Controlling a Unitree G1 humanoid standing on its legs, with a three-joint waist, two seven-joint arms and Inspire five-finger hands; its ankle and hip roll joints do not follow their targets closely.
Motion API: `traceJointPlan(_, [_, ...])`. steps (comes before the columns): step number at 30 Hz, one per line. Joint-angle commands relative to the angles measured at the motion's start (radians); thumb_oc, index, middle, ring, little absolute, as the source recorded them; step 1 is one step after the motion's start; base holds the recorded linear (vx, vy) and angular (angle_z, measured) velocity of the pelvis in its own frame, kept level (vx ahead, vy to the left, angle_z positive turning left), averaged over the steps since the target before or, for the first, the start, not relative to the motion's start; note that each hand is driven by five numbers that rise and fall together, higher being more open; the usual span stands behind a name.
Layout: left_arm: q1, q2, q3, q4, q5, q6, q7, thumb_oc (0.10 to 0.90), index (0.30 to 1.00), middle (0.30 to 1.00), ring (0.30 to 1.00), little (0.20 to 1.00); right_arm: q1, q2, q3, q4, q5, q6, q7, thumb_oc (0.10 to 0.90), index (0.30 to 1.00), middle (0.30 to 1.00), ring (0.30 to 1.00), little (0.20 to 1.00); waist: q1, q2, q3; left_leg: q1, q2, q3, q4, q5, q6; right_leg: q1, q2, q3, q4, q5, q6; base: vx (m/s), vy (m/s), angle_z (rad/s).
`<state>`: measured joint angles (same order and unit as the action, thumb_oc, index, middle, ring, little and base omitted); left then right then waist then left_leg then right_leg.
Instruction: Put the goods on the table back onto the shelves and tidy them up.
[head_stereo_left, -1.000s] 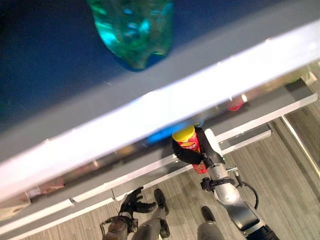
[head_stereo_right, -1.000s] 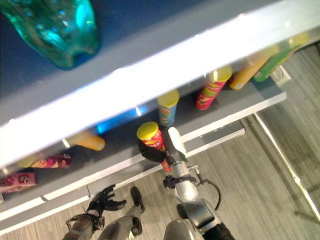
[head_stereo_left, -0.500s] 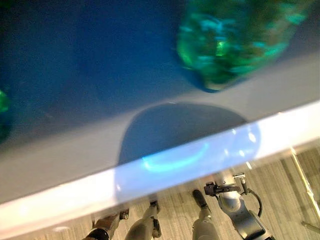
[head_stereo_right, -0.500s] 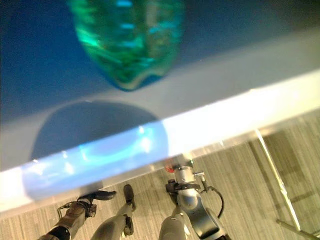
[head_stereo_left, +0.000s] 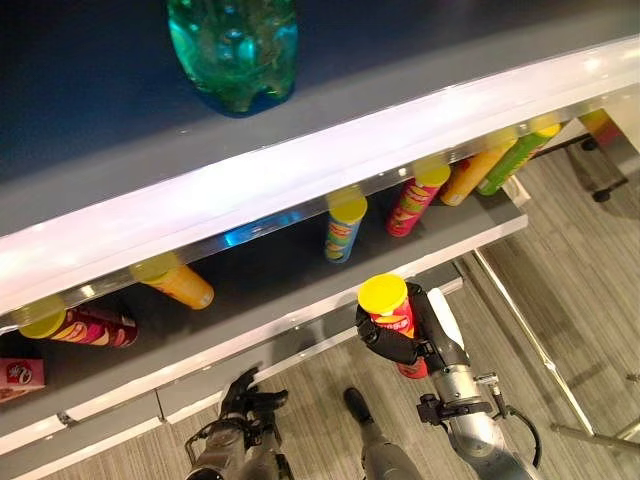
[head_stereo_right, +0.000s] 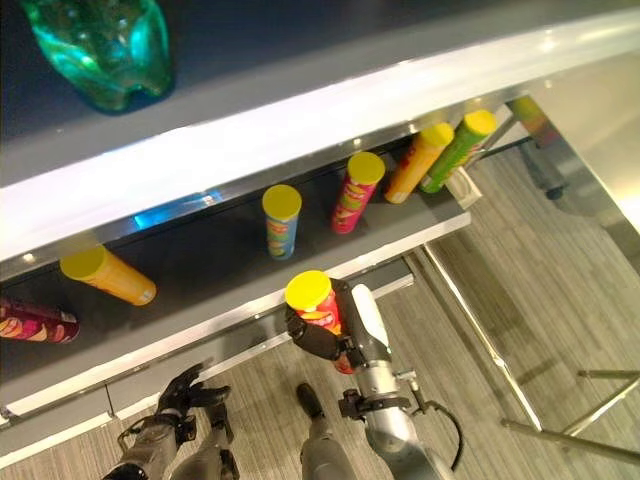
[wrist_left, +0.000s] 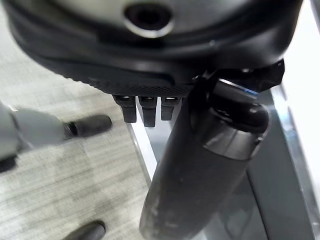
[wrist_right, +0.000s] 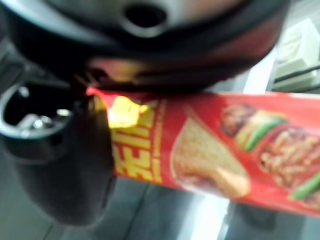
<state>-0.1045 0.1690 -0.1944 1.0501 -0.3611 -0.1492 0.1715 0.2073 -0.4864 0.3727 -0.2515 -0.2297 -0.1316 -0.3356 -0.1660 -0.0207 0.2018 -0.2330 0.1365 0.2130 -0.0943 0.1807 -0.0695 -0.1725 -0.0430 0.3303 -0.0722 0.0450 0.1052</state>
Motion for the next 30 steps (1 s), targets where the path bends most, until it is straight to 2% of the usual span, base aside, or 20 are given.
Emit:
traceJointPlan(1, [-0.03,0.021,-0.036,0.009,0.049,-0.043,0.007,0.8,0.9,0.9,0.9,0.9,-0.027,-0.026,-0.034,-0.142,-0.005,-0.154,-0.014,0.4,0.3,0.3,0.3,0.3,0.04,0.019,-0.052,0.004,0.177,0.004,0.01,0.063,-0.112,0.012,0.007,0.015,0.138,-0.147,0.004,-0.14,-0.113,0.55])
traceJointPlan(3, [-0.006,0.016,-0.034,0.015,0.072,-0.045,-0.005,0.8,0.9,0.9,0.9,0.9,-0.003,-0.041,-0.038,-0.133,-0.011,-0.155,-0.008,0.4,0.3,0.3,0.3,0.3,0.036,0.005,-0.053,0.022,0.137,0.006,0.05,-0.011,-0.081,0.026,-0.01,-0.006,0.125,-0.122,0.006,-0.16,-0.024,0.55])
traceJointPlan(5, [-0.011,0.02,-0.032,0.017,0.096,-0.039,-0.013,0.8,0.9,0.9,0.9,0.9,0.001,-0.051,-0.053,-0.095,-0.007,-0.151,0.002,0.4,0.3,0.3,0.3,0.3,0.016,-0.006,-0.055,0.062,0.055,-0.003,0.212,-0.155,-0.062,0.013,-0.053,-0.056,0.085,-0.051,0.015,-0.25,0.047,0.37])
traceJointPlan(7, [-0.01,0.022,-0.036,0.023,0.109,-0.029,-0.015,0.8,0.9,0.9,0.9,0.9,-0.005,-0.03,-0.068,-0.084,-0.004,-0.14,0.002,0.4,0.3,0.3,0.3,0.3,-0.002,0.009,-0.069,0.09,-0.004,-0.018,0.219,-0.228,-0.039,0.009,-0.063,-0.076,0.062,-0.029,0.024,-0.06,0.146,0.39])
traceJointPlan(8, [-0.017,0.021,-0.03,0.028,0.112,-0.026,-0.01,0.8,0.9,0.9,0.9,0.9,-0.008,-0.035,-0.08,-0.084,-0.008,-0.14,-0.008,0.4,0.3,0.3,0.3,0.3,-0.002,0.011,-0.067,0.055,-0.007,-0.026,0.239,-0.191,-0.041,0.012,-0.062,-0.079,0.054,-0.026,0.027,-0.01,0.192,0.66])
traceJointPlan(10, [-0.021,0.017,-0.032,0.064,0.132,-0.01,-0.018,0.8,0.9,0.9,0.9,0.9,-0.011,-0.018,-0.098,-0.083,-0.015,-0.13,-0.022,0.4,0.3,0.3,0.3,0.3,-0.013,0.009,-0.073,0.055,-0.025,-0.005,0.221,-0.239,-0.025,0.013,-0.082,-0.071,0.04,-0.015,0.036,0.01,0.216,0.49])
traceJointPlan(12, [-0.002,0.024,-0.05,0.057,0.178,-0.011,-0.03,0.8,0.9,0.9,0.9,0.9,-0.025,0.012,-0.093,-0.063,-0.002,-0.121,-0.008,0.4,0.3,0.3,0.3,0.3,-0.011,0.015,-0.076,0.057,-0.038,0.019,0.192,-0.251,-0.014,0.002,-0.103,-0.062,0.015,0.007,0.052,-0.01,0.281,0.07])
traceJointPlan(14, [-0.002,0.04,-0.042,0.047,0.172,-0.015,-0.017,0.8,0.9,0.9,0.9,0.9,-0.047,0.029,-0.077,-0.055,-0.013,-0.122,-0.018,0.4,0.3,0.3,0.3,0.3,0.0,0.005,-0.072,0.049,-0.058,0.055,0.154,-0.254,0.005,-0.053,-0.105,-0.056,-0.01,0.066,0.077,-0.14,0.2,-0.51])
traceJointPlan(15, [0.0,0.052,-0.038,0.044,0.161,-0.014,-0.011,0.8,0.9,0.9,0.9,0.9,-0.064,0.045,-0.062,-0.045,-0.021,-0.12,-0.027,0.4,0.3,0.3,0.3,0.3,0.01,-0.009,-0.072,0.053,-0.059,0.096,0.107,-0.242,0.012,-0.1,-0.09,-0.08,-0.01,0.122,0.091,-0.13,0.038,-0.78])
traceJointPlan(17, [0.003,0.067,-0.038,0.036,0.158,-0.011,-0.01,0.8,0.9,0.9,0.9,0.9,-0.066,0.063,-0.059,-0.036,-0.009,-0.118,-0.029,0.4,0.3,0.3,0.3,0.3,0.016,-0.009,-0.063,0.047,-0.043,0.114,0.08,-0.219,0.017,-0.105,-0.084,-0.143,0.008,0.119,0.09,-0.15,-0.022,-0.6])
traceJointPlan(18, [0.007,0.07,-0.036,0.031,0.155,-0.011,-0.007,0.8,0.9,0.9,0.9,0.9,-0.062,0.068,-0.064,-0.033,-0.002,-0.117,-0.033,0.4,0.3,0.3,0.3,0.3,0.022,-0.005,-0.057,0.04,-0.034,0.115,0.074,-0.21,0.017,-0.083,-0.096,-0.157,0.027,0.102,0.086,-0.33,-0.23,-0.44])
traceJointPlan(19, [0.034,0.088,-0.002,0.02,0.143,-0.015,0.005,0.8,0.9,0.9,0.9,0.9,-0.041,0.073,-0.082,-0.009,0.026,-0.115,-0.029,0.4,0.3,0.3,0.3,0.3,0.086,-0.003,-0.064,-0.014,0.016,0.062,0.134,-0.235,0.004,0.081,-0.214,-0.124,0.103,0.126,0.065,-0.27,-0.213,-0.18])
traceJointPlan(21, [0.039,0.091,0.008,0.014,0.123,-0.02,0.01,0.8,0.9,0.9,0.9,0.9,-0.043,0.071,-0.078,-0.007,0.025,-0.115,-0.031,0.4,0.3,0.3,0.3,0.3,0.105,-0.013,-0.058,-0.043,0.029,0.047,0.191,-0.24,-0.001,0.108,-0.23,-0.13,0.09,0.138,0.064,-0.2,-0.243,0.07])
traceJointPlan(22, [0.041,0.093,0.01,0.012,0.104,-0.024,0.005,0.8,0.9,0.9,0.9,0.9,-0.044,0.074,-0.076,-0.009,0.023,-0.113,-0.031,0.4,0.3,0.3,0.3,0.3,0.115,-0.03,-0.058,-0.074,0.03,0.039,0.246,-0.256,-0.001,0.125,-0.227,-0.129,0.069,0.119,0.066,-0.16,-0.221,0.0])
traceJointPlan(24, [0.043,0.094,0.026,0.027,0.093,-0.021,0.004,0.8,0.9,0.9,0.9,0.9,-0.046,0.073,-0.073,-0.01,0.016,-0.114,-0.028,0.4,0.3,0.3,0.3,0.3,0.134,-0.055,-0.071,-0.112,0.037,0.035,0.277,-0.25,-0.002,0.137,-0.208,-0.131,0.031,0.009,0.096,-0.13,-0.148,-0.07])
traceJointPlan(25, [0.044,0.091,0.038,0.037,0.077,-0.021,0.007,0.8,0.9,0.9,0.9,0.9,-0.048,0.069,-0.072,-0.012,0.008,-0.114,-0.031,0.4,0.3,0.3,0.3,0.3,0.14,-0.062,-0.073,-0.136,0.045,0.026,0.29,-0.24,-0.006,0.141,-0.195,-0.138,0.016,-0.042,0.094,-0.22,-0.127,0.15])
traceJointPlan(26, [0.044,0.087,0.05,0.045,0.068,-0.022,0.014,0.8,0.9,0.9,0.9,0.9,-0.048,0.064,-0.069,-0.016,-0.002,-0.114,-0.032,0.4,0.3,0.3,0.3,0.3,0.141,-0.065,-0.075,-0.16,0.055,0.019,0.283,-0.19,-0.005,0.132,-0.172,-0.134,0.007,-0.056,0.087,-0.14,-0.108,0.25])
traceJointPlan(27, [0.047,0.085,0.057,0.048,0.064,-0.022,0.016,0.8,0.9,0.9,0.9,0.9,-0.046,0.06,-0.072,-0.016,-0.01,-0.113,-0.034,0.4,0.3,0.3,0.3,0.3,0.141,-0.07,-0.086,-0.162,0.055,0.004,0.274,-0.198,-0.018,0.145,-0.163,-0.139,-0.005,-0.072,0.083,-0.19,-0.097,0.24])
traceJointPlan(28, [0.053,0.084,0.059,0.047,0.064,-0.022,0.015,0.8,0.9,0.9,0.9,0.9,-0.042,0.058,-0.073,-0.019,-0.018,-0.113,-0.037,0.4,0.3,0.3,0.3,0.3,0.137,-0.066,-0.09,-0.172,0.063,0.001,0.257,-0.157,-0.017,0.139,-0.15,-0.142,-0.007,-0.068,0.078,-0.09,-0.072,0.3])
traceJointPlan(30, [0.058,0.08,0.06,0.055,0.063,-0.017,0.007,0.8,0.9,0.9,0.9,0.9,-0.033,0.057,-0.076,-0.02,-0.024,-0.115,-0.039,0.4,0.3,0.3,0.3,0.3,0.13,-0.063,-0.099,-0.163,0.069,-0.014,0.226,-0.133,-0.022,0.136,-0.134,-0.145,-0.004,-0.077,0.07,-0.09,-0.041,0.13])
